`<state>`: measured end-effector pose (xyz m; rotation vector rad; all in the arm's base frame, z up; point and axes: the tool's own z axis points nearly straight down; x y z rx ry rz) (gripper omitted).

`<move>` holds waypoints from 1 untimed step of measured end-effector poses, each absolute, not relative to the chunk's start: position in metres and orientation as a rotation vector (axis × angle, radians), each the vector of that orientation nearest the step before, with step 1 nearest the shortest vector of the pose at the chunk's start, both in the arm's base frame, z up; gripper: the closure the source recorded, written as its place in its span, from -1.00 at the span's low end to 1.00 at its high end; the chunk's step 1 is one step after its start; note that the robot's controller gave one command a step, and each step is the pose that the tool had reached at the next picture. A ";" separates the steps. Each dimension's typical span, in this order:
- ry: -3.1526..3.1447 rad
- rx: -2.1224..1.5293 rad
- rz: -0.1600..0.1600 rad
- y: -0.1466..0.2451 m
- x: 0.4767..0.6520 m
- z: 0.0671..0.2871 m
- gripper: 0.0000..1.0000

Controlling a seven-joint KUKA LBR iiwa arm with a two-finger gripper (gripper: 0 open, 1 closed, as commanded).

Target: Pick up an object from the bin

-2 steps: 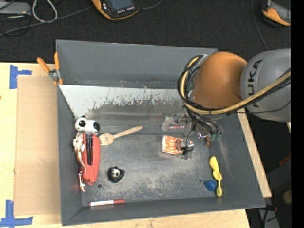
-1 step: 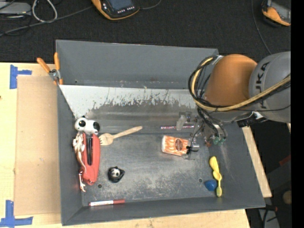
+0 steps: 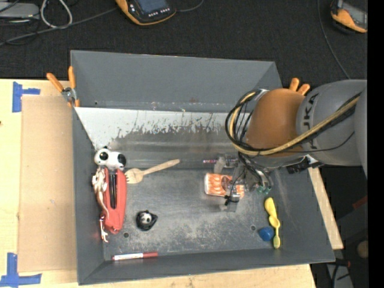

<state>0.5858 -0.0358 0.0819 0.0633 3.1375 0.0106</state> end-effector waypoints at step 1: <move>3.128 0.184 0.007 -0.039 0.585 0.070 1.00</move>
Offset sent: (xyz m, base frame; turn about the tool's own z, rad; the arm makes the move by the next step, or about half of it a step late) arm 0.0000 0.0000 0.0000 0.0000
